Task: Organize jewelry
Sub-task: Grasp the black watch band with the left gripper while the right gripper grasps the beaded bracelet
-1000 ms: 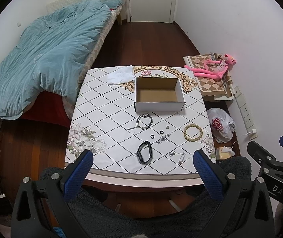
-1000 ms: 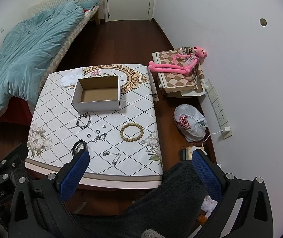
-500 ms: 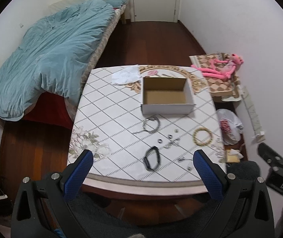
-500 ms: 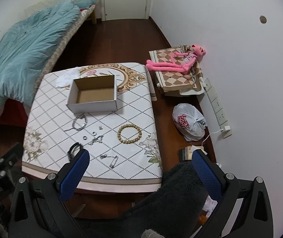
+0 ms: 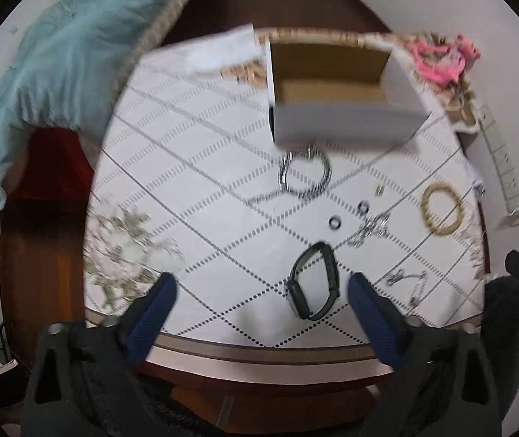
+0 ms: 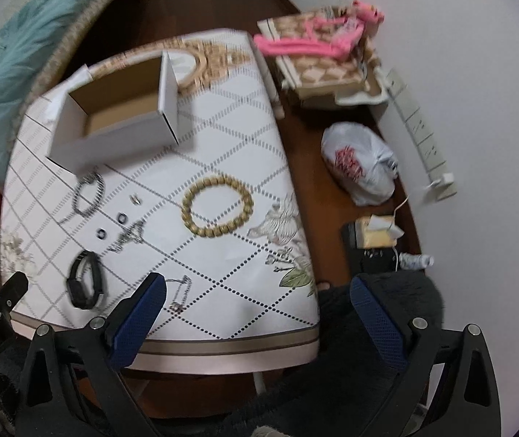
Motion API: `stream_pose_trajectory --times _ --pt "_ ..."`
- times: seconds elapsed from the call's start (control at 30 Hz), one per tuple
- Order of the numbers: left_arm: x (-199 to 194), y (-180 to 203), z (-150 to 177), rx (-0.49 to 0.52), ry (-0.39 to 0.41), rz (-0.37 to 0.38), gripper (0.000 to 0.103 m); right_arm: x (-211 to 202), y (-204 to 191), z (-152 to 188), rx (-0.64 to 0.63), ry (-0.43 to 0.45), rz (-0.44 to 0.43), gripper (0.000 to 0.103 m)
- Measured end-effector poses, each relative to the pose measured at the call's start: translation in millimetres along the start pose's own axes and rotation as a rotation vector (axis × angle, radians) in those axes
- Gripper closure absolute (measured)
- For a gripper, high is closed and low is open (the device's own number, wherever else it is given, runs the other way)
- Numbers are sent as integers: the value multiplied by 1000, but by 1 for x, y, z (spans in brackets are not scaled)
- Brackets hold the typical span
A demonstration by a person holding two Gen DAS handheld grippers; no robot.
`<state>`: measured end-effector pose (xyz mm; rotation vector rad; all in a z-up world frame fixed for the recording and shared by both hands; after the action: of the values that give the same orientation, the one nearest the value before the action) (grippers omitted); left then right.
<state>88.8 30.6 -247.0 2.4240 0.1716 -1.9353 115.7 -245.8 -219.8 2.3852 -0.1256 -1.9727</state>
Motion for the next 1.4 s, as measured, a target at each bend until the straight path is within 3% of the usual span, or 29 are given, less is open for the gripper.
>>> stream_pose_trajectory --times 0.17,0.3,0.5,0.57,0.6,0.7,0.73,0.97,1.1,1.23,1.3,1.37,1.4 --pt "40 6 12 -17 -87 36 35 41 -4 6 -1 -49 10 14" --pt "59 7 21 -39 -138 59 35 61 -7 7 4 -82 2 14" --pt "71 13 21 -44 -151 88 38 80 -7 7 12 -107 -7 18" --pt "76 17 22 -33 -160 102 68 85 -6 6 19 -112 -14 21" --pt "78 17 22 -31 -155 96 69 88 -5 5 23 -114 -15 21" --pt "77 17 15 -6 -128 100 91 92 -1 1 50 -107 -30 21" --pt "77 17 13 -5 -122 110 94 94 1 -1 64 -102 -38 21" --pt "71 7 -4 7 -50 81 94 108 15 -23 147 -53 -37 22" --pt "64 1 -14 20 -14 54 94 119 15 -32 152 -31 -18 28" --pt "59 -5 -19 22 6 46 94 132 9 -33 137 -51 -12 50" --pt "63 -3 -23 19 8 49 94 129 4 -36 124 -17 -24 61" --pt "62 2 -30 15 9 54 94 128 -2 -36 101 0 -24 94" --pt "61 3 -32 14 10 56 94 126 -6 -35 88 0 -23 93"
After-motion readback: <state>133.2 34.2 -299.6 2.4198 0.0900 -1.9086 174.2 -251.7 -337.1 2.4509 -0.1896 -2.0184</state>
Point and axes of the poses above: each gripper's, at about its wrist camera, not at the fingertips, and x roughly the way its jaws point, y to its right, z to its underside, the point moved 9 cm from there along x, roughly the way its jaws point, and after that the axes turned 3 degrees about -x, right-handed, at the moved point
